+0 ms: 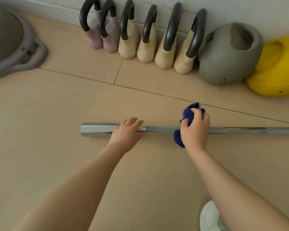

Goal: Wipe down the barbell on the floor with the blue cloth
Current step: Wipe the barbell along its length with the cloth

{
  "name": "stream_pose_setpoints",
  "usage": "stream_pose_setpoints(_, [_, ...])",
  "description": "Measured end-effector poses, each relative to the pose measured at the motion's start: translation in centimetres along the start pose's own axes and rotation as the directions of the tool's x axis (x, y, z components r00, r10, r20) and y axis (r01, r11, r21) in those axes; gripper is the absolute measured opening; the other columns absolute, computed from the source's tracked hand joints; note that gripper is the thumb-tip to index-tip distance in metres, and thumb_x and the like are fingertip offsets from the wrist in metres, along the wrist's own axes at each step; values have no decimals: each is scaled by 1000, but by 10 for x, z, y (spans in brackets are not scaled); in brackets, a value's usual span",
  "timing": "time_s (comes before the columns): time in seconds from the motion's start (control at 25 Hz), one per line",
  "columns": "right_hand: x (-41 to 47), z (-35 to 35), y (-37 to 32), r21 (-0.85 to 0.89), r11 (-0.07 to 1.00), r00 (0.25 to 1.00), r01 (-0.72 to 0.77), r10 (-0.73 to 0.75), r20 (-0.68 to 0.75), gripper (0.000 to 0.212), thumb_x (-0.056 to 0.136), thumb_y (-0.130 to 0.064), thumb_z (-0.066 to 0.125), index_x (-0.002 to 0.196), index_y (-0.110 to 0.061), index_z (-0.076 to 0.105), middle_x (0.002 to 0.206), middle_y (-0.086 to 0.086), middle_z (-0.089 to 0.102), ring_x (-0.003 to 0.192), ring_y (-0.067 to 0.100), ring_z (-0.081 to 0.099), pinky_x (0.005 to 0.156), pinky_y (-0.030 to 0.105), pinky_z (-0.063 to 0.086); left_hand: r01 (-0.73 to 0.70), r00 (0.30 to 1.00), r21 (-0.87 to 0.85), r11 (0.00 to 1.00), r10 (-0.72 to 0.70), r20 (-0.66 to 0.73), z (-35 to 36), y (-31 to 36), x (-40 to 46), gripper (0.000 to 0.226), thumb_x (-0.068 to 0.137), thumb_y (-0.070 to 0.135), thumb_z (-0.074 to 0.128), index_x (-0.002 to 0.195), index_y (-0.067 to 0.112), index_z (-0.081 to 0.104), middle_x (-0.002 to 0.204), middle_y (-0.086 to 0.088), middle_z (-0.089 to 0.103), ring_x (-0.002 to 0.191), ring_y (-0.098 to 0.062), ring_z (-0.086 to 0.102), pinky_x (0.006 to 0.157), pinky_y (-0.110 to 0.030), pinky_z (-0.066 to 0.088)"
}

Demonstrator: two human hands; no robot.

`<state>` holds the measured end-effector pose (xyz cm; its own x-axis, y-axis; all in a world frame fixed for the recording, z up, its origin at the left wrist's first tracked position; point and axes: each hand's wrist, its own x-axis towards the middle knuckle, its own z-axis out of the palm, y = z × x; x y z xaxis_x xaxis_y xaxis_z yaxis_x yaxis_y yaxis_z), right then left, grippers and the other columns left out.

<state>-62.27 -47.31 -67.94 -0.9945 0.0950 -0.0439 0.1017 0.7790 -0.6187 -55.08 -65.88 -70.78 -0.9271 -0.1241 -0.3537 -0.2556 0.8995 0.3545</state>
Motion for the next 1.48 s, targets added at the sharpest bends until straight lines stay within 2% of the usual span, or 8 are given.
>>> stream_pose_setpoints(0.2, [-21, 47, -21, -237, 842, 783, 486, -298, 547, 61, 91, -29, 51, 144, -17, 25, 133, 14, 49, 121, 35, 45, 94, 44, 39, 58, 998, 131, 990, -52, -47, 16, 11, 12, 46, 90, 26, 53, 134, 21, 40, 145, -3, 38, 133, -20, 35, 109, -35, 25])
stream_pose_setpoints(0.36, [-20, 70, -11, -327, 796, 792, 509, -285, 540, 39, 95, -33, 43, 128, -13, 44, 147, 8, 36, 137, 28, 27, 108, 41, 26, 66, 995, 82, 994, -60, -76, 19, 8, 14, 37, 89, 10, 49, 126, 14, 48, 139, -2, 44, 122, -23, 45, 98, -27, 32])
stream_pose_setpoints(0.68, [1, 68, -1, -373, 654, 719, 658, -397, 571, 24, 85, -32, 59, 103, -15, 60, 110, 11, 54, 101, 34, 52, 77, 41, 43, 112, 993, -10, 994, -112, 36, 6, 3, 11, 48, 90, 20, 58, 136, 18, 44, 151, 7, 33, 125, -24, 46, 101, -28, 34])
stream_pose_setpoints(0.84, [-1, 71, -4, -454, 793, 831, 406, -114, 544, 26, 94, -21, 40, 119, -19, 49, 124, 15, 44, 110, 36, 44, 80, 41, 41, 121, 993, -6, 993, -121, -2, 8, 5, 11, 47, 89, 17, 57, 135, 18, 44, 150, 7, 34, 131, -17, 39, 103, -23, 30])
stream_pose_setpoints(1.08, [15, 67, -7, -371, 703, 657, 607, -180, 732, 28, 93, -18, 41, 119, -18, 54, 133, 15, 37, 105, 36, 54, 75, 37, 45, 200, 979, -47, 979, -202, -25, 14, 9, 11, 47, 90, 15, 56, 135, 21, 44, 150, 11, 33, 130, -15, 41, 99, -25, 36])
stream_pose_setpoints(1.2, [34, 47, 9, -501, 762, 791, 411, -24, 612, 31, 94, -19, 38, 119, -15, 55, 128, 15, 45, 106, 37, 56, 86, 40, 45, 200, 978, -31, 979, -202, -56, 13, 12, 10, 46, 92, 15, 53, 136, 21, 43, 150, 11, 32, 131, -15, 37, 103, -24, 30])
stream_pose_setpoints(1.36, [-4, 73, -22, -191, 884, 689, 428, -182, 701, 40, 93, -26, 43, 132, -20, 42, 129, 11, 49, 111, 34, 54, 83, 41, 46, 198, 975, -14, 980, -198, -104, 19, 13, 8, 42, 91, 16, 51, 133, 20, 47, 147, 9, 39, 129, -16, 40, 103, -22, 30])
stream_pose_setpoints(1.48, [-2, 72, -13, -204, 777, 678, 595, -351, 646, 42, 81, -35, 63, 118, -17, 53, 115, 9, 58, 103, 32, 56, 79, 39, 47, 200, 968, -17, 980, -201, -148, 20, 15, 9, 38, 88, 10, 52, 124, 19, 54, 141, 10, 46, 124, -16, 45, 98, -21, 33])
